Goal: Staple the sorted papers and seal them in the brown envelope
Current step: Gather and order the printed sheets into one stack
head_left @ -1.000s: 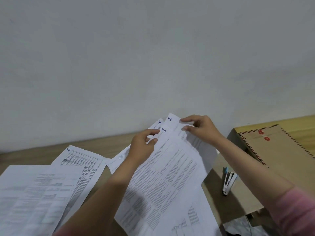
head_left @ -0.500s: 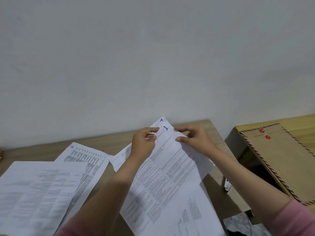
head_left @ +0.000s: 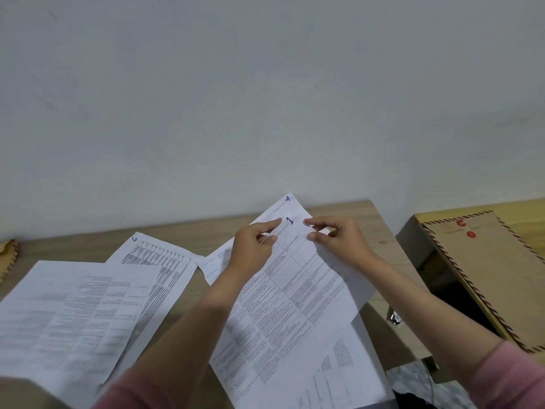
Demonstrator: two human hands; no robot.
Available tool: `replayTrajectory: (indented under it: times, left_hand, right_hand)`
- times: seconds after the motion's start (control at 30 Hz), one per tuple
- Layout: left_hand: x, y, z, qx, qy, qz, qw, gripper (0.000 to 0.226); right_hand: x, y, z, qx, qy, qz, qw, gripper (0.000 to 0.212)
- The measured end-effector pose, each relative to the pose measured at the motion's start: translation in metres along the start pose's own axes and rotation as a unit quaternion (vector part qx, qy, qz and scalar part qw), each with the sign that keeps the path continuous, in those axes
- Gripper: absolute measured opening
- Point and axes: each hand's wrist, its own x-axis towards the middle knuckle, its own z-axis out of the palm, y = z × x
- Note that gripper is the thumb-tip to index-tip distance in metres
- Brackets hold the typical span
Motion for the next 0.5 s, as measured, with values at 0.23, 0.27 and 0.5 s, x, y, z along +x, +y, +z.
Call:
replayTrajectory:
  times: [0.23,0.27,0.5]
  left_hand:
    - [-0.008,-0.011,-0.009,0.076,-0.028,0.027,0.996,0.041]
    - [-0.009,-0.013,-0.011,0.102,-0.037,0.025,0.994,0.042]
    - [-0.024,-0.017,-0.024,0.174,-0.038,0.005,0.984,0.046]
  right_hand:
    - [-0.003,0.0,0.013,0.011,-0.022,0.02,0.999,0.031]
    - [-0.003,0.001,0.016,0.015,-0.026,0.026,0.999,0.031]
    - [-0.012,-0.001,0.039,0.036,-0.047,0.052,0.997,0.029]
